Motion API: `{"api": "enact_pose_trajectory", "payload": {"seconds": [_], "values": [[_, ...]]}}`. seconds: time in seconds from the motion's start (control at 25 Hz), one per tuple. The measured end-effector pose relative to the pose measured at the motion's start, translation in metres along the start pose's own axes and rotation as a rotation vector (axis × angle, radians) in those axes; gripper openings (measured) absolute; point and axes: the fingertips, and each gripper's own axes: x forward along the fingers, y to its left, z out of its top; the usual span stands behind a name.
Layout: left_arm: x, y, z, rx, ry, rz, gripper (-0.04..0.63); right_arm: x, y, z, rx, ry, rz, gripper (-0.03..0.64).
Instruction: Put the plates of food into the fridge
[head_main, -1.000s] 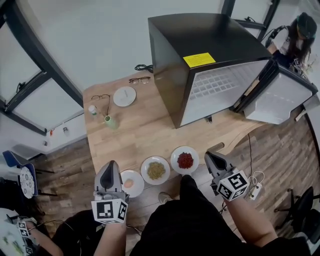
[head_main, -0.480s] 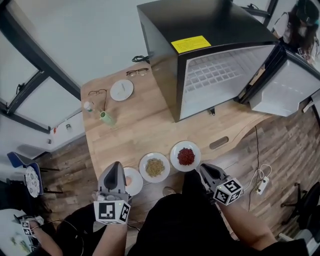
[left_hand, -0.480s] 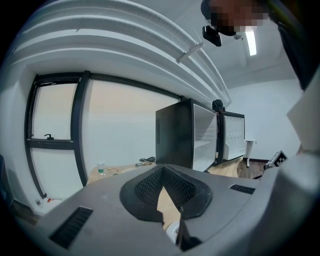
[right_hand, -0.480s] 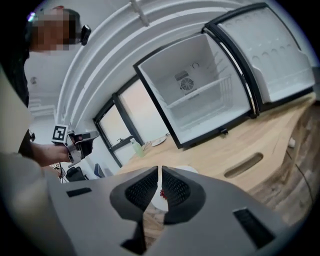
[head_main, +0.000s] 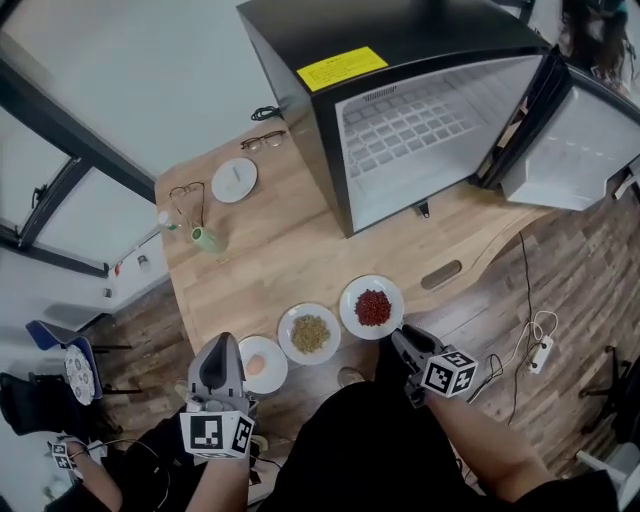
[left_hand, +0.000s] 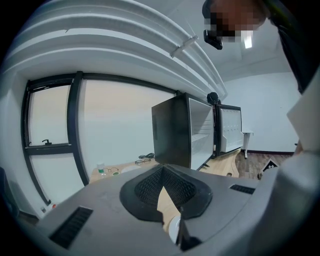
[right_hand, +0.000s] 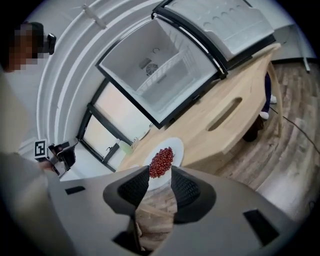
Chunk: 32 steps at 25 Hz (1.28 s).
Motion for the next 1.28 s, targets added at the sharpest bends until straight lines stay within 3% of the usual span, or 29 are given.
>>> {"api": "enact_pose_trajectory", "payload": {"seconds": [0.12, 0.28, 0.48, 0.6, 0.84, 1.28], "values": [[-0.001, 0.002, -0.001, 0.007, 0.009, 0.004, 0.003, 0.005, -0.009, -0.008, 0.087, 0.009, -0.002, 0.172], [-0.001, 0.002, -0.004, 0.001, 0.022, 0.01, 0.003, 0.015, -0.015, -0.011, 0.207, 0.005, 0.012, 0.175], [0.002, 0.004, -0.001, 0.005, 0.028, 0.015, 0.003, 0.035, -0.016, -0.016, 0.258, 0.033, 0.022, 0.173], [0.004, 0.007, 0.003, 0.012, 0.029, 0.019, 0.003, 0.038, -0.016, -0.015, 0.291, 0.024, 0.017, 0.087], [0.013, 0.009, 0.002, 0.002, 0.032, 0.019, 0.003, 0.037, -0.005, 0.004, 0.355, -0.031, 0.084, 0.032], [0.043, 0.006, 0.016, -0.009, 0.004, -0.006, 0.003, 0.029, 0.01, 0.053, 0.405, -0.114, 0.127, 0.032]]}}
